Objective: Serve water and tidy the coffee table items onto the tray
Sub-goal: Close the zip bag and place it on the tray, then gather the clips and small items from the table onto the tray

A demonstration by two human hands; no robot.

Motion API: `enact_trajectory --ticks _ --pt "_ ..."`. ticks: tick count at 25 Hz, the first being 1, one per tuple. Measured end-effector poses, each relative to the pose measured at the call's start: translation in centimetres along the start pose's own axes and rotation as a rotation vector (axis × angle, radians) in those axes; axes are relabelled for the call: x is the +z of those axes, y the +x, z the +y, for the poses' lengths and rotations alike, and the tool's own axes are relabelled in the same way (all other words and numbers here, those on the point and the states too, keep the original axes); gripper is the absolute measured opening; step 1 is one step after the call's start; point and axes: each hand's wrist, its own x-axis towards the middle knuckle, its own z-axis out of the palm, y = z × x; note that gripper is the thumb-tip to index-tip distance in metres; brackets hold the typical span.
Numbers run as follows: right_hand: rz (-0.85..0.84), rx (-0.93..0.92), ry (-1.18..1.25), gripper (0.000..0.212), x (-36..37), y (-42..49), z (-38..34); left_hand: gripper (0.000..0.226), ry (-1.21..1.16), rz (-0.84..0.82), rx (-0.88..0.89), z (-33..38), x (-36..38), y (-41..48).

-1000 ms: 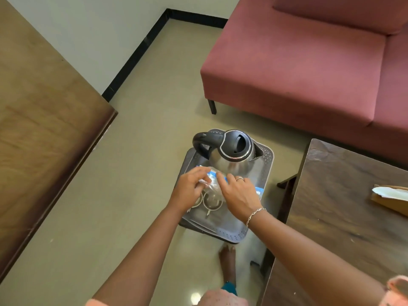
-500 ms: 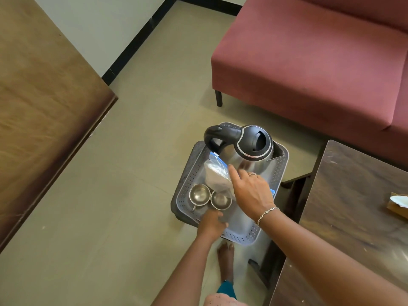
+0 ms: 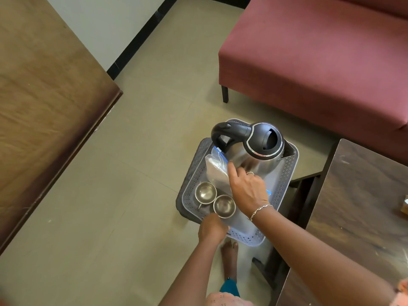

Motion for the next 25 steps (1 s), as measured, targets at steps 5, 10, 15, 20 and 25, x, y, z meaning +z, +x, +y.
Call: enact_trajectory --ticks 5,10,15,20,25 --pt "-0.025 0.024 0.007 0.055 1.1 0.7 -1.0 0.015 0.063 0.489 0.207 0.0 -1.3 -0.9" --pt "-0.18 -0.073 0.195 0.061 4.1 1.5 -1.1 0.025 0.331 0.313 0.216 -0.3 -2.4 0.3" --pt "-0.257 -0.168 0.278 0.059 5.4 2.0 -1.0 0.028 0.307 0.318 0.237 -0.6 -2.4 0.1" --pt "0.014 -0.317 0.31 0.074 3.1 0.8 1.4 0.034 0.309 0.42 0.3 -0.3 -2.0 -0.9" --pt "0.102 -0.255 0.251 0.064 1.4 -4.4 5.1 0.029 0.44 0.603 0.463 0.6 -0.6 -3.6"
